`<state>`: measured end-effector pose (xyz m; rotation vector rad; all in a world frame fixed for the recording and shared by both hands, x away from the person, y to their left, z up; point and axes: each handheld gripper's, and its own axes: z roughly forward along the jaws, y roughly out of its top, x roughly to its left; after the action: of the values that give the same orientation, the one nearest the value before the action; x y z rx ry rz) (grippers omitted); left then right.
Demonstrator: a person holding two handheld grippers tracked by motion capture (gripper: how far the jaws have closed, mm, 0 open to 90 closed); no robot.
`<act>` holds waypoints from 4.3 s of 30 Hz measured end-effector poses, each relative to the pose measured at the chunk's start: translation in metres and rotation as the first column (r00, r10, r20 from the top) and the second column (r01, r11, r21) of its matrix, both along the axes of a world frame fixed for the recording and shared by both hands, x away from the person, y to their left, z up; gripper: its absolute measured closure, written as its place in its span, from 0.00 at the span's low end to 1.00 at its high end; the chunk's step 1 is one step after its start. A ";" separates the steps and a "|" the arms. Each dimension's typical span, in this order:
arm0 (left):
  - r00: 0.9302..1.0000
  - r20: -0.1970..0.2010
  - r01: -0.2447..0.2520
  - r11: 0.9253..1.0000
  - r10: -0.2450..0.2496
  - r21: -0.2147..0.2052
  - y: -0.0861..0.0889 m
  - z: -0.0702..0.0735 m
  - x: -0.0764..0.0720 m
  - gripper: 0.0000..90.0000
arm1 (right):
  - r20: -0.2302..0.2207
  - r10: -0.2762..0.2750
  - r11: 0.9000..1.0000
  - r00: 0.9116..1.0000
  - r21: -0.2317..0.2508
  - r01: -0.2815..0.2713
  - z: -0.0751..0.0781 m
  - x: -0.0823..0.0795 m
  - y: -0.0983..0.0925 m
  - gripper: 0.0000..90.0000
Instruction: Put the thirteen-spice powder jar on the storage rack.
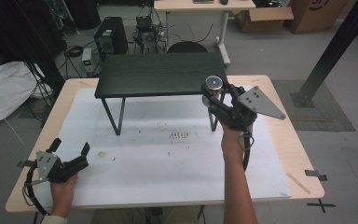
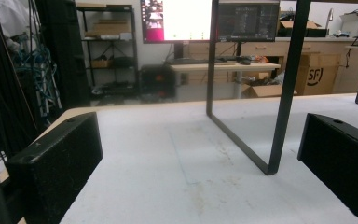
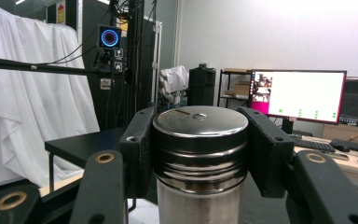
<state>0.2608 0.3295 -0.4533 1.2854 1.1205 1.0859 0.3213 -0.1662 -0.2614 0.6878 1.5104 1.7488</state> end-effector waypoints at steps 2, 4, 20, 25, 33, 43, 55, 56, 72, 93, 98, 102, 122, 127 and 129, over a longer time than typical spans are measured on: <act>1.000 0.000 0.000 1.000 0.000 0.000 0.000 0.000 0.000 0.00 | 0.001 0.001 1.000 1.000 -0.001 -0.001 0.001 0.002 0.001 0.55; 1.000 0.000 0.000 1.000 0.000 0.000 0.000 0.000 0.000 0.00 | 0.005 0.007 1.000 1.000 -0.003 -0.007 0.005 0.009 0.005 0.55; 1.000 -0.002 0.000 1.000 0.000 0.002 0.000 0.000 0.000 0.00 | -0.011 0.034 0.999 0.999 -0.003 -0.034 0.017 0.042 0.026 0.55; 1.000 -0.002 0.000 1.000 0.000 0.001 0.000 0.000 0.000 0.00 | -0.024 0.038 0.999 0.999 -0.003 -0.039 0.018 0.050 0.030 0.55; 1.000 -0.001 0.000 1.000 0.000 -0.002 0.000 0.000 0.000 0.00 | -0.036 0.045 0.999 0.998 -0.010 -0.045 0.025 0.066 0.040 0.55; 1.000 0.001 0.001 1.000 -0.001 -0.002 0.000 0.000 0.000 0.00 | -0.075 0.035 0.999 0.997 -0.001 -0.035 0.032 0.089 0.051 0.55; 1.000 -0.005 0.000 1.000 0.000 0.004 0.000 0.000 0.000 0.00 | -0.148 0.025 1.000 0.989 0.000 -0.025 0.031 0.117 0.061 0.55; 1.000 -0.004 0.001 1.000 -0.001 0.005 0.000 0.000 0.000 0.00 | -0.173 0.011 1.000 0.985 -0.020 -0.014 0.031 0.121 0.064 0.55; 1.000 -0.003 0.001 1.000 -0.001 0.002 0.000 0.000 0.000 0.00 | -0.296 0.005 0.995 0.955 -0.096 -0.035 0.024 0.143 0.086 0.55; 1.000 -0.003 0.000 1.000 0.000 0.002 0.000 0.000 0.000 0.00 | -0.349 0.015 0.987 0.937 -0.143 -0.069 0.022 0.149 0.090 0.53; 1.000 -0.002 0.001 1.000 -0.001 0.001 0.000 0.000 0.000 0.00 | -0.331 -0.001 0.991 0.944 -0.127 -0.044 0.022 0.146 0.089 0.45; 1.000 -0.002 0.001 1.000 -0.001 0.001 0.000 0.000 0.000 0.00 | -0.323 0.004 0.993 0.946 -0.111 -0.043 0.022 0.144 0.087 0.41; 1.000 -0.004 0.001 1.000 -0.001 0.004 0.000 0.000 0.000 0.00 | -0.244 -0.002 1.000 0.970 -0.018 -0.002 0.029 0.120 0.066 0.10; 1.000 -0.004 0.001 1.000 -0.001 0.004 0.000 0.000 0.000 0.00 | -0.213 -0.024 1.000 0.977 0.002 0.026 0.027 0.110 0.057 0.03; 1.000 -0.004 0.001 1.000 -0.001 0.004 0.000 0.000 0.000 0.00 | -0.205 -0.025 1.000 0.978 0.002 0.026 0.027 0.107 0.053 0.02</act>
<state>0.2608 0.3296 -0.4532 1.2920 1.1209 1.0857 0.4281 -0.1130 -0.2345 0.9100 1.6265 1.7051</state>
